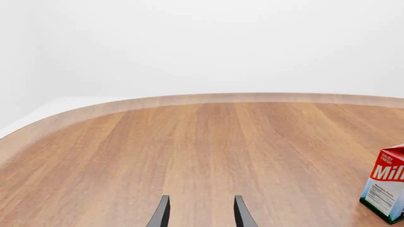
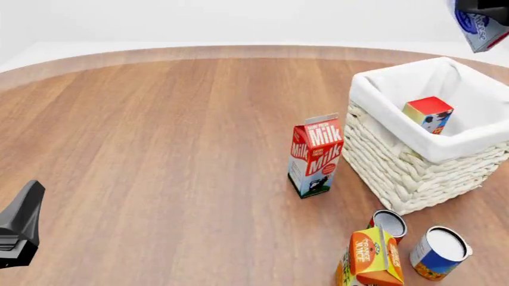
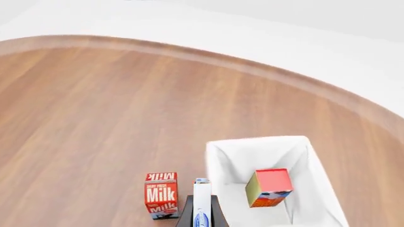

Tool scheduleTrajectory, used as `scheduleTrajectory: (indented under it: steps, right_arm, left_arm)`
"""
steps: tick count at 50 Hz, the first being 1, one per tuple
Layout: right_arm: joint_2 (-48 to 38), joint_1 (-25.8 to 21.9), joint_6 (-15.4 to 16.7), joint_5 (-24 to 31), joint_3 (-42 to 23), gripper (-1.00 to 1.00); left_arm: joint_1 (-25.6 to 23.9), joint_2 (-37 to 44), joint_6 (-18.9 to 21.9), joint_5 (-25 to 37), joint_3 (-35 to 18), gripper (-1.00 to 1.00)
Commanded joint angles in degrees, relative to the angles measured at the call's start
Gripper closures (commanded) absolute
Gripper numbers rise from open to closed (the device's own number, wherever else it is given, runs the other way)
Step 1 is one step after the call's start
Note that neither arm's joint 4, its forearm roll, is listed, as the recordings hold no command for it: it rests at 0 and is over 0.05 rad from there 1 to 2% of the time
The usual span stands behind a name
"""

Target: Pick up the cream cheese box and the butter, and put them in the basket.

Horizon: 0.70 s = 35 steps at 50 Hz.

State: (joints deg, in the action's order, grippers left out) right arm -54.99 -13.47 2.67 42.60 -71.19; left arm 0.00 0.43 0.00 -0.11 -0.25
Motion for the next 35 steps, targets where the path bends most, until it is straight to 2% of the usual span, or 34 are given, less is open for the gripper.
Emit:
scheduleTrajectory:
  steps: [1,12,35]
  right_arm:
    - [0.7,3.2,-1.3,-1.9,1.9,1.00]
    - [1.0,5.3,-2.4,-3.8,4.1,1.00]
    - [0.2,7.5,-3.4,-5.3,4.2,1.00]
  left_arm:
    - [0.0,0.0,0.0,0.0,0.0,-1.00]
    - [0.0,0.0,0.0,0.0,0.0,-1.00]
    - [0.0,0.0,0.0,0.0,0.0,-1.00]
